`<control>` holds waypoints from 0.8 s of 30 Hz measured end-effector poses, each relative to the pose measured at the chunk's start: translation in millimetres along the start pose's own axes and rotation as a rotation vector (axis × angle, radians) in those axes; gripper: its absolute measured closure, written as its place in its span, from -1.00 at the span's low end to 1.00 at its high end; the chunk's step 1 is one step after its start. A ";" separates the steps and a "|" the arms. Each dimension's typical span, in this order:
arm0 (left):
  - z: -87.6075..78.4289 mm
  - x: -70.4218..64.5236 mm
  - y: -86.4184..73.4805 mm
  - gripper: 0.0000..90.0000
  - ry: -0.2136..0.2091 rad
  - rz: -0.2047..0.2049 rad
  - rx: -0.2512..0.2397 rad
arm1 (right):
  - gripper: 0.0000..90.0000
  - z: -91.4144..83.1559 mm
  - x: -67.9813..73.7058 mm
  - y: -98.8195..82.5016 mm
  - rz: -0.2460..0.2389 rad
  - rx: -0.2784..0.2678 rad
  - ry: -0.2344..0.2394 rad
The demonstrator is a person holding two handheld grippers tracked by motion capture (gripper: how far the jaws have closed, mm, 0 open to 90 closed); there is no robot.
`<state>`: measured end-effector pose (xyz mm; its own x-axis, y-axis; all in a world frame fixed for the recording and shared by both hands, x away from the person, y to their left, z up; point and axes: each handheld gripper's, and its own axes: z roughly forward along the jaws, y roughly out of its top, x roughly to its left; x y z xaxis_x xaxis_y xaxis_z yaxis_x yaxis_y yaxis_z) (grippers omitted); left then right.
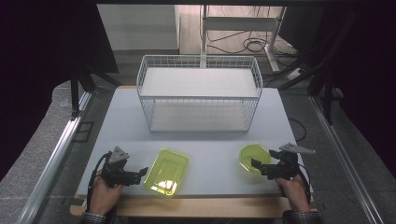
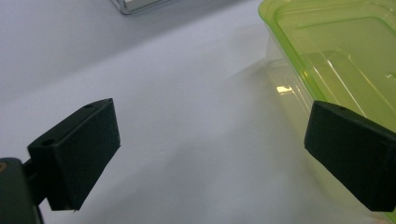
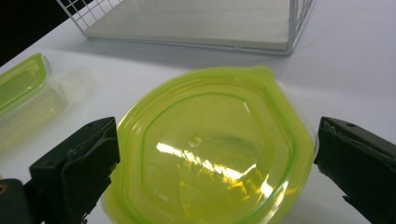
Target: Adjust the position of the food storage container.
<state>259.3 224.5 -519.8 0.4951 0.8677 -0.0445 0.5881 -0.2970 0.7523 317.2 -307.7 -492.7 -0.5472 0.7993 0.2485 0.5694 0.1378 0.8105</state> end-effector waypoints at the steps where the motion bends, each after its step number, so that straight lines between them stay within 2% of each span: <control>1: 0.1 0.0 -0.2 -0.92 0.001 0.003 -0.001 | -1.00 -0.1 -0.3 0.5 0.000 -0.002 -0.006; 3: -0.2 0.8 -0.6 -0.92 -0.002 0.003 -0.006 | -1.00 -0.1 -1.6 0.9 0.005 -0.003 -0.037; 6: -1.9 2.1 -1.4 -0.92 0.004 0.000 -0.036 | -1.00 0.4 -5.7 0.9 0.014 0.007 -0.120; 11: -2.9 3.9 -2.3 -0.93 0.014 0.004 -0.051 | -1.00 0.2 -6.9 1.4 0.000 0.017 -0.145; 15: -2.0 3.6 -2.7 -0.93 0.022 0.011 -0.045 | -1.00 -1.4 -4.9 2.9 -0.011 0.038 -0.124; 19: -0.8 2.7 -2.9 -0.93 0.029 0.021 -0.041 | -1.00 -1.8 -3.2 4.6 -0.025 0.053 -0.123; 24: -0.8 2.0 -2.9 -0.94 0.036 0.033 -0.045 | -0.81 -3.6 2.1 8.3 -0.044 0.068 -0.154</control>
<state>258.1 227.5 -521.6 0.4898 0.8718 0.0044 0.5417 -0.3082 0.7820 318.5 -306.9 -483.6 -0.4750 0.8710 0.1253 0.5899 0.2095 0.7799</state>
